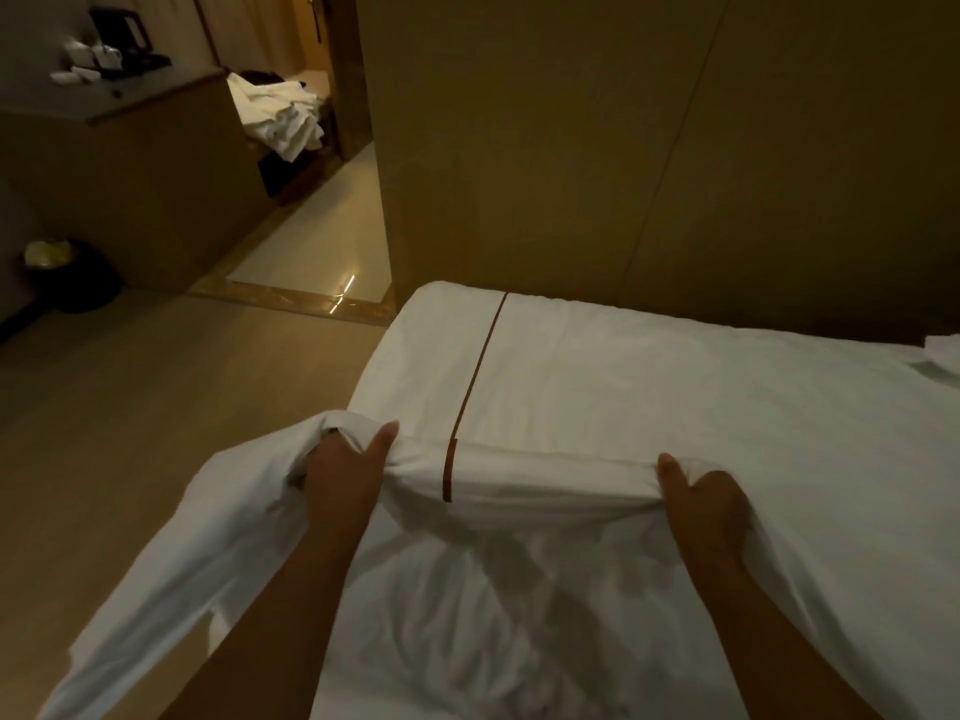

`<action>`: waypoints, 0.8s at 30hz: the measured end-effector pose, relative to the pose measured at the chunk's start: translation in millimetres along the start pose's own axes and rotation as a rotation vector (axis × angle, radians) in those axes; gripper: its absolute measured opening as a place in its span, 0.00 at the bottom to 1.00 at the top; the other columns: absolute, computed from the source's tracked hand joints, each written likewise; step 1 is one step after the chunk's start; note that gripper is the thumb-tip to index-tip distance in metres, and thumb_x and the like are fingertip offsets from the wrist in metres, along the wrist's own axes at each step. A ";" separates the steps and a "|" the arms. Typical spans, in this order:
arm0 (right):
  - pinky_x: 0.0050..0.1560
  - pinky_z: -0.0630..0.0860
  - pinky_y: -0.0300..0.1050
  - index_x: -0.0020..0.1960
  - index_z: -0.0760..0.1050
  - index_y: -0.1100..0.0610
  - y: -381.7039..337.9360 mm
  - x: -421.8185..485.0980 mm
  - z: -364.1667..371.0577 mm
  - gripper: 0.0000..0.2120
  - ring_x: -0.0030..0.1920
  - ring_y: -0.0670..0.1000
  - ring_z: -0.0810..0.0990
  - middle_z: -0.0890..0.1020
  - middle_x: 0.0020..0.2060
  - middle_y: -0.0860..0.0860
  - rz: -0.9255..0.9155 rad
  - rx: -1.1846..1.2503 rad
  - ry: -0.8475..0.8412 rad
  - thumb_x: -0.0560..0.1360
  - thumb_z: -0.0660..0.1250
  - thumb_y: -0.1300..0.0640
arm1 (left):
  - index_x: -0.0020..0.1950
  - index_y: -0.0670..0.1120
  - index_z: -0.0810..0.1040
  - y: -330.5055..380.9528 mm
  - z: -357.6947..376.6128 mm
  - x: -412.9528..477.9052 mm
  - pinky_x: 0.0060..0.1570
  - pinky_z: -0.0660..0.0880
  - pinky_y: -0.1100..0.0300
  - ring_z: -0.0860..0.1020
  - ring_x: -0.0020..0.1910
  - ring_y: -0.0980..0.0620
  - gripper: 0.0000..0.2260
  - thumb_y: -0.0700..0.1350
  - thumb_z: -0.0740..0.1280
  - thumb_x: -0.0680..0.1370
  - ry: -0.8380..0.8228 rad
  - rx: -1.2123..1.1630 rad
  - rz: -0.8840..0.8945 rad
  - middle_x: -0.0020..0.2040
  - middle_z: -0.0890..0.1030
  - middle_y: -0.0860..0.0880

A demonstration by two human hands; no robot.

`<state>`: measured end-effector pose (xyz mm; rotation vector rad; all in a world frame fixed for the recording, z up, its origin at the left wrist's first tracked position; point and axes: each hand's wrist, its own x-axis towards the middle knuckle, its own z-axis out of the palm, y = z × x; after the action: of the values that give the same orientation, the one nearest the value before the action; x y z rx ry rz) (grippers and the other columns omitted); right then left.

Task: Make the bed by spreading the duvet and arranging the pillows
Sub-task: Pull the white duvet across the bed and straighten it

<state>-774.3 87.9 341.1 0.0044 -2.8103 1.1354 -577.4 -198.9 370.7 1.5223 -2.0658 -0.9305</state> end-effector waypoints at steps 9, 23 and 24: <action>0.47 0.77 0.54 0.40 0.79 0.68 73.8 145.5 188.7 0.41 0.44 0.64 0.83 0.82 0.39 0.67 0.021 -0.047 -0.117 0.69 0.54 0.28 | 0.56 0.41 0.77 -13.5 190.7 140.0 0.60 0.72 0.43 0.79 0.54 0.39 0.28 0.66 0.63 0.74 -0.056 0.220 -0.021 0.52 0.81 0.40; 0.70 0.59 0.59 0.75 0.60 0.56 179.1 147.9 339.5 0.42 0.71 0.58 0.63 0.64 0.71 0.57 -0.286 -0.273 -0.285 0.68 0.57 0.34 | 0.57 0.45 0.71 -113.2 376.1 199.5 0.69 0.57 0.34 0.74 0.57 0.39 0.32 0.71 0.61 0.70 0.017 0.516 0.238 0.52 0.78 0.44; 0.70 0.58 0.59 0.77 0.56 0.55 178.8 148.4 343.0 0.43 0.73 0.58 0.61 0.62 0.73 0.57 -0.287 -0.303 -0.292 0.69 0.56 0.33 | 0.59 0.45 0.71 -119.0 381.4 198.2 0.70 0.55 0.35 0.73 0.58 0.39 0.34 0.72 0.59 0.69 0.018 0.527 0.252 0.53 0.77 0.43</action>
<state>-964.4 -15.2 -12.3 0.5709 -3.0677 0.6877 -815.4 -304.4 8.5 1.4375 -2.5448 -0.2858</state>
